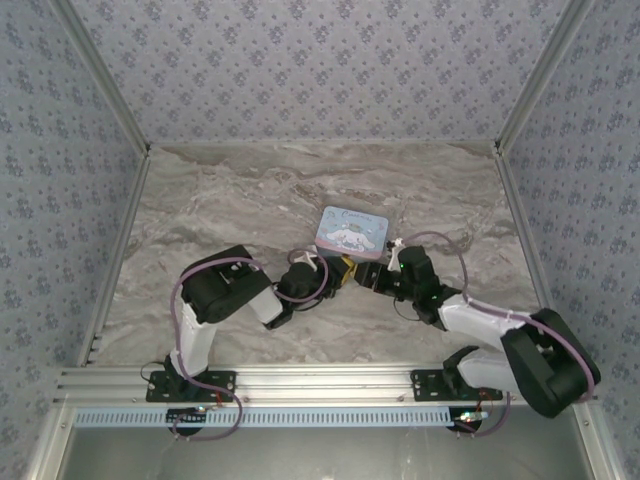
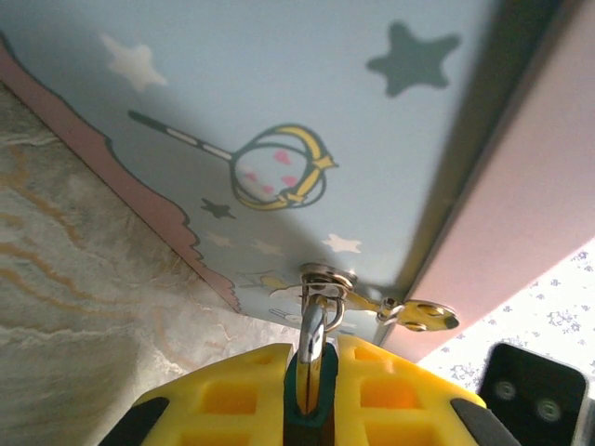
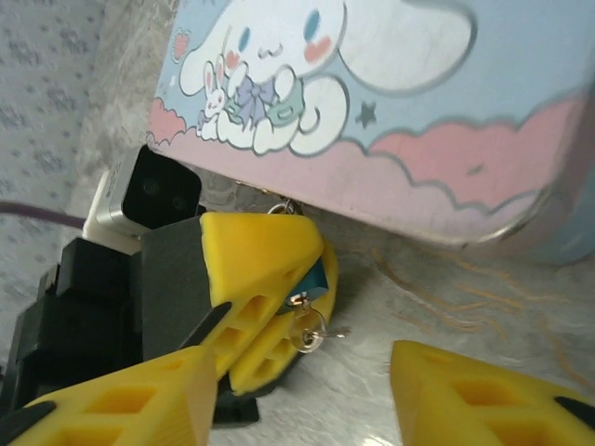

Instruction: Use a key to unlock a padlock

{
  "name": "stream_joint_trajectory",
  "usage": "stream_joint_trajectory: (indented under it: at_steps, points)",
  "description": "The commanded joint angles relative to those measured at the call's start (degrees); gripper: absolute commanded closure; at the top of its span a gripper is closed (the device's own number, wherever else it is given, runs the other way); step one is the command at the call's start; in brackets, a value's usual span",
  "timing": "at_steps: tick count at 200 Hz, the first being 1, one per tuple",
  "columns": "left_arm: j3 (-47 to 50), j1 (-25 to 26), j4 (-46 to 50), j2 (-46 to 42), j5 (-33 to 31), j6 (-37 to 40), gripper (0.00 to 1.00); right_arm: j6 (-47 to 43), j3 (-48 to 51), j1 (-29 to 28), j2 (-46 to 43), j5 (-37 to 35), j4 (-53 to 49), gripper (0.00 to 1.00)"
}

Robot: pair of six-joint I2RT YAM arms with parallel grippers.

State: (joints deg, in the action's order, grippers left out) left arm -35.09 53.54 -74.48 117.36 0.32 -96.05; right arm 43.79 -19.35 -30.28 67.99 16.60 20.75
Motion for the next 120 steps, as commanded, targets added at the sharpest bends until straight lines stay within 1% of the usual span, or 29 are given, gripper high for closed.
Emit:
stream_joint_trajectory:
  at_steps: [1,14,26,42,62,79,92,106,120]
  points:
    - [1.79,-1.06,1.53,-2.80,0.96,1.03,0.98,-11.76,-3.68,0.42,-5.60,-2.67,-13.68,0.39]
    - [2.98,-1.58,2.01,-3.77,1.09,1.21,0.98,-17.03,-5.86,0.25,-9.33,-3.89,-18.04,0.34]
    - [3.53,-1.93,3.02,-4.80,1.28,1.50,0.98,-21.38,-7.65,-0.25,-12.37,-5.04,-20.57,0.32]
    - [3.89,-2.24,3.69,-5.63,1.57,1.60,0.98,-26.90,-9.32,-1.19,-15.75,-7.00,-21.89,0.28]
    - [4.02,-2.64,3.44,-6.11,2.29,1.32,0.99,-33.96,-10.58,-3.15,-18.99,-9.68,-21.77,0.18]
    - [4.15,-2.82,3.70,-6.61,2.45,1.12,0.99,-39.62,-12.01,-5.07,-20.10,-12.28,-22.58,0.11]
    - [4.31,-2.74,4.13,-7.04,2.49,1.11,0.99,-44.92,-13.22,-6.81,-20.27,-13.28,-23.19,0.08]
    - [4.42,-2.83,4.42,-7.47,2.50,1.00,0.99,-51.36,-13.34,-9.84,-20.28,-15.62,-23.35,0.01]
    - [4.58,-2.78,4.48,-7.84,2.50,0.82,0.99,-58.38,-13.52,-13.65,-20.14,-19.75,-23.92,0.00]
